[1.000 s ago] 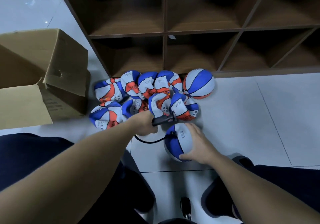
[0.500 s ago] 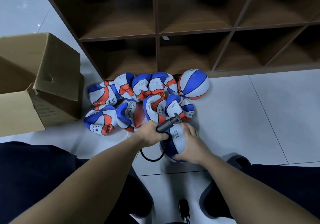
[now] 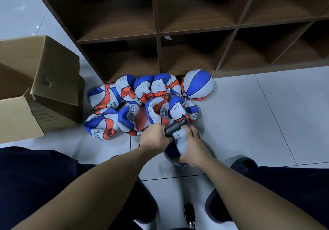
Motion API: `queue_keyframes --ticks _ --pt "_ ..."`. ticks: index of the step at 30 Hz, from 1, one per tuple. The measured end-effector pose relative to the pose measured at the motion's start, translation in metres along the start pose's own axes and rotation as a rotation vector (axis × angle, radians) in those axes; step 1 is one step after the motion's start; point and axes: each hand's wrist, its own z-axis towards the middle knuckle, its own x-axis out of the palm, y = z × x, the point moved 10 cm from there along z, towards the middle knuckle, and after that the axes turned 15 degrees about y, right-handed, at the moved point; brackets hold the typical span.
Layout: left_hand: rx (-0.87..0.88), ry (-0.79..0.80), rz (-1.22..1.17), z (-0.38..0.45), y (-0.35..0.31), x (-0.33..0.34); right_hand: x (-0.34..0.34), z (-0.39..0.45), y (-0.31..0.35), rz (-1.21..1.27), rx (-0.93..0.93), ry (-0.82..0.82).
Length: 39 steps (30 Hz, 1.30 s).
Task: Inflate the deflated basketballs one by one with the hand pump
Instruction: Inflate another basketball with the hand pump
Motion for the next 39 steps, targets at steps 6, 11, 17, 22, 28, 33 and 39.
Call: queue_keyframes --ticks 6,11,17,22,28,33,39 --pt "0.09 -0.027 0.034 -0.005 -0.022 -0.049 -0.01 -0.012 -0.005 0.038 -0.013 0.031" --pt "0.23 0.059 -0.04 -0.005 -0.078 -0.095 -0.027 -0.029 -0.008 -0.091 -0.025 0.1" --pt "0.322 0.042 -0.065 0.002 -0.127 -0.167 -0.167 -0.03 -0.06 -0.218 0.139 -0.129" --pt "0.303 0.024 -0.101 0.026 -0.126 -0.164 -0.252 -0.001 -0.111 -0.171 0.255 -0.282" --pt "0.248 0.068 0.041 0.05 -0.11 -0.134 -0.305 0.073 -0.133 -0.348 0.258 -0.346" --pt "0.198 0.036 0.117 0.064 -0.088 -0.136 -0.32 0.129 -0.145 -0.441 0.194 -0.32" --pt "0.176 0.004 0.188 0.076 -0.069 -0.138 -0.318 0.154 -0.154 -0.37 0.154 -0.293"
